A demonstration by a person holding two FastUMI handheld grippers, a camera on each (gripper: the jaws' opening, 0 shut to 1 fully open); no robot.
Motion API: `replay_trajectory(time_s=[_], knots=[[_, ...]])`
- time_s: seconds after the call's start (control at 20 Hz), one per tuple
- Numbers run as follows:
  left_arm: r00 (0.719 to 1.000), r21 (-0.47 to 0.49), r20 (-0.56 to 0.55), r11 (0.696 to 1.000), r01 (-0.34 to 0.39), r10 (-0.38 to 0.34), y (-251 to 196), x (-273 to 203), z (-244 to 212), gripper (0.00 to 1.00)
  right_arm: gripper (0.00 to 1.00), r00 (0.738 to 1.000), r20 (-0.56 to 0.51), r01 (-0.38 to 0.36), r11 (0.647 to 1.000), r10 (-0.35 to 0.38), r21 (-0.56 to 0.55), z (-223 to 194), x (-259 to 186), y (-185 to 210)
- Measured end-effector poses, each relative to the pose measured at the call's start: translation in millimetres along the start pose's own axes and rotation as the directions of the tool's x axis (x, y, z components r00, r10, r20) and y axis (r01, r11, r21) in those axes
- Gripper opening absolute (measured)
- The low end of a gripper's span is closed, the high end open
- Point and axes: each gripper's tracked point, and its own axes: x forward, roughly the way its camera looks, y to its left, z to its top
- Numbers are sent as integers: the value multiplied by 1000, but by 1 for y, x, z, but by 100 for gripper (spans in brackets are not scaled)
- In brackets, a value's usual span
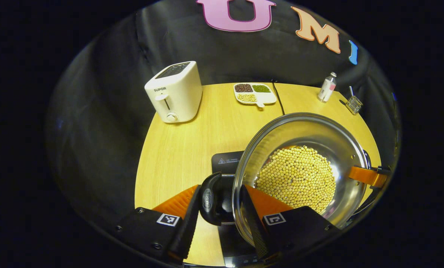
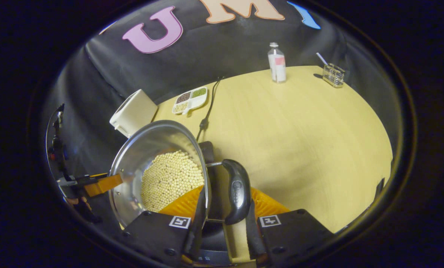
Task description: First push the handle of the pot to place it horizontally, then grasp the pot with both hands and set it on the induction cooktop.
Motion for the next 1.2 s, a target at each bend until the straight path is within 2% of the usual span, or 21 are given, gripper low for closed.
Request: replay_trajectory(time_s=[0.4, 0.45, 0.9, 1.0, 1.05, 1.1, 1.2], knots=[[1000, 0, -18, 1000, -19, 19, 16, 2, -5, 67, 46, 999, -31, -15, 1000, 15, -2, -11, 9, 15], [1000, 1, -20, 1000, -20, 20, 17, 1, -6, 67, 52, 999, -34, -15, 1000, 15, -2, -13, 9, 17], [1000, 3, -17, 1000, -26, 26, 16, -2, -7, 70, 52, 999, -32, -28, 999, 29, 24, -13, 11, 15], [1000, 2, -16, 1000, -26, 26, 16, -2, -8, 67, 52, 999, -32, -29, 999, 30, 26, -14, 11, 17], [1000, 2, -15, 1000, -26, 26, 16, -2, -7, 68, 46, 999, -31, -29, 999, 30, 27, -14, 11, 17], [1000, 2, -15, 1000, -26, 26, 16, -2, -7, 68, 52, 999, -32, -28, 999, 29, 29, -14, 10, 17], [1000, -2, -9, 1000, -23, 23, 17, -2, -7, 70, 52, 999, -32, -27, 999, 28, 30, -13, 10, 15]])
